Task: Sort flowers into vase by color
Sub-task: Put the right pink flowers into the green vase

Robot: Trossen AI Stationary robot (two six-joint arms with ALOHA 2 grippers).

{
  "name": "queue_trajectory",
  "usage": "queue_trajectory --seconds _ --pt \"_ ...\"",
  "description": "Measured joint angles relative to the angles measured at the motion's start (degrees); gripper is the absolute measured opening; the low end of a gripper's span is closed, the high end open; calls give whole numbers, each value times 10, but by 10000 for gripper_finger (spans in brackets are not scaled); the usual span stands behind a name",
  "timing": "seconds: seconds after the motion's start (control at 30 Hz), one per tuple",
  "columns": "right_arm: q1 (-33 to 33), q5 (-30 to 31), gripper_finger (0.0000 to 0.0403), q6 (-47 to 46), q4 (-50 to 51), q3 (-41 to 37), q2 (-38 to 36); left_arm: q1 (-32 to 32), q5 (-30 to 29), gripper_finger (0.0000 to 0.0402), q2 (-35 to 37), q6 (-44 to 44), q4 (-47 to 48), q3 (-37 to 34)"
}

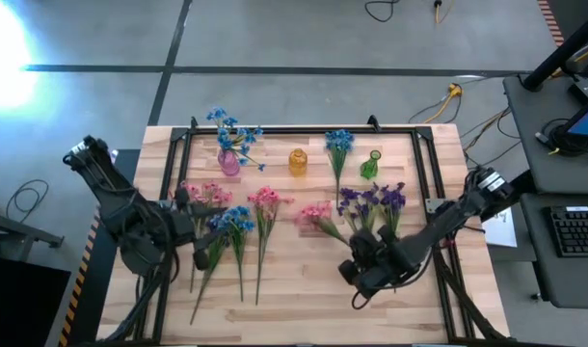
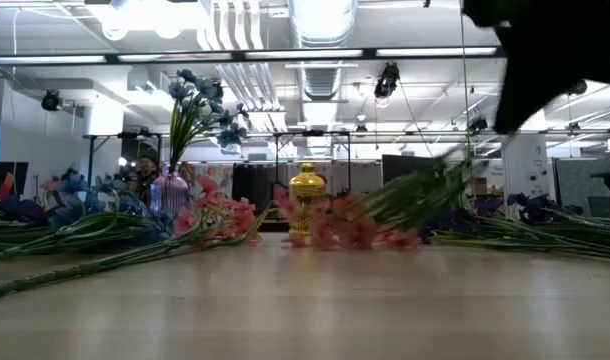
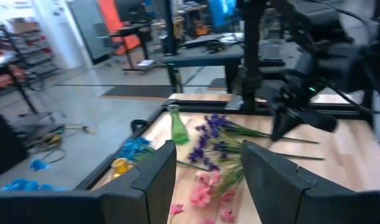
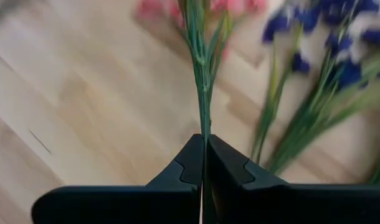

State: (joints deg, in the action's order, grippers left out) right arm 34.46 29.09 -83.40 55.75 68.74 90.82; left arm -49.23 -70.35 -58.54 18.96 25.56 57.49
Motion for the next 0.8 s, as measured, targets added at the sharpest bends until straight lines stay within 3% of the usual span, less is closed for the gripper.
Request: queue_trajectory --seconds 0.27,0.43,0.67,0.8 --pt "-3 -80 13 27 -3 -23 30 0 -65 168 -38 37 -2 0" --pt "-25 -132 21 83 -3 -24 30 1 -72 168 -46 69 -3 0" --pt "-53 -200 108 175 -3 -15 28 1 -72 168 -52 81 -3 0" --pt "-87 -201 175 236 -16 -13 23 6 -73 168 -52 92 -3 0"
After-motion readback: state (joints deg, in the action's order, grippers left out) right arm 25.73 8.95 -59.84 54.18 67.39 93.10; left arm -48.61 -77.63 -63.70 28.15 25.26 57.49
